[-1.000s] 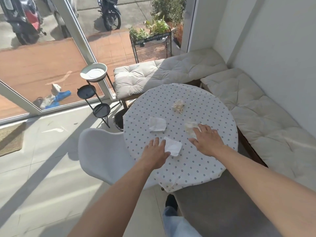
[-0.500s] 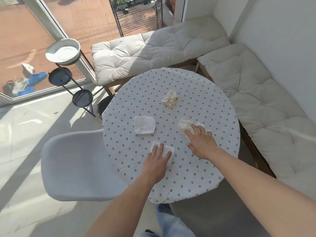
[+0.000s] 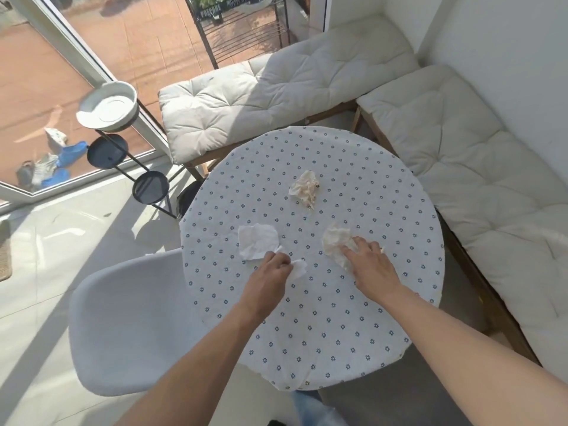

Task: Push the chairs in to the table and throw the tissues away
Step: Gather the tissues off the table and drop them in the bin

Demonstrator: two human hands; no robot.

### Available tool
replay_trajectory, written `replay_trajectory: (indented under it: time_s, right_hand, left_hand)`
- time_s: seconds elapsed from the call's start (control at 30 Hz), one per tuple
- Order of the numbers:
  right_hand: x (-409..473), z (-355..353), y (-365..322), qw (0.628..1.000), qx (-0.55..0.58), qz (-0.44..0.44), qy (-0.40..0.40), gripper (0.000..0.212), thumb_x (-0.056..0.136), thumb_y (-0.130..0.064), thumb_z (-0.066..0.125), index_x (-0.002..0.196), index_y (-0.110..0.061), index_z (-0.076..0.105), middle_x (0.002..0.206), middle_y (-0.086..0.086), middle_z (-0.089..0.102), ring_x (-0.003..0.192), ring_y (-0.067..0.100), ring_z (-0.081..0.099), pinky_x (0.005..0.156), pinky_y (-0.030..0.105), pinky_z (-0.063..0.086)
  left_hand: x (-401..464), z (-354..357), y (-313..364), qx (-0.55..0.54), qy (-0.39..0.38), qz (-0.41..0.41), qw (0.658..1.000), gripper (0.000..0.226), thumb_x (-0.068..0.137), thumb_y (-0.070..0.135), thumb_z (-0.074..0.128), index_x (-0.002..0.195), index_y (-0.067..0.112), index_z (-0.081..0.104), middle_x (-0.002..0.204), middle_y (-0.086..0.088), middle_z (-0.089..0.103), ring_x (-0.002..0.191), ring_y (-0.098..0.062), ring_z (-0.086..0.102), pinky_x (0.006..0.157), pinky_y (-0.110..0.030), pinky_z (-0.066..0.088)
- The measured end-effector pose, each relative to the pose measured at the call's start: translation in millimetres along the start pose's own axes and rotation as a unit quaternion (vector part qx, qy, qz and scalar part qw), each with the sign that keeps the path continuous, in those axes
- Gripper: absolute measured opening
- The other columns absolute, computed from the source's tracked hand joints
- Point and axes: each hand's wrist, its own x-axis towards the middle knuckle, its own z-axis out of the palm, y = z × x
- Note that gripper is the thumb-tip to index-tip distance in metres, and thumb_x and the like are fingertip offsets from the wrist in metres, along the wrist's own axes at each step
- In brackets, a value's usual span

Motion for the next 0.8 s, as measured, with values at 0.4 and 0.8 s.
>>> replay_trajectory:
  time_s: [0.4,0.8]
  right_hand:
    - [11,-10,-12,0.99,0.044,-0.064,0.121,0.021,0.087,0.009,0.061,0.101,-0.005,0.068,0.101,0.007,0.06,0.094,0.027,0.055,0.054,0.035,0.047]
    - [116,-73,-47,0.969,0.06,-0.094,0.221,0.018,0.091,0.002,0.064,0.106,-0.006,0.069,0.104,0.009,0.063,0.097,0.03,0.056,0.063,0.041,0.056]
  left_hand:
    - [40,-30,-59,0.107,0.009,-0.064,0.992,0.026,0.088,-0.009,0.063,0.113,-0.006,0.066,0.141,-0.02,0.056,0.132,-0.044,0.044,0.102,-0.055,0.047]
    - [17,-7,-80,0.036,-0.051,-0.133,0.989,0.028,0.099,-0.001,0.053,0.124,0.006,0.063,0.149,-0.005,0.054,0.137,-0.027,0.042,0.083,-0.045,0.057]
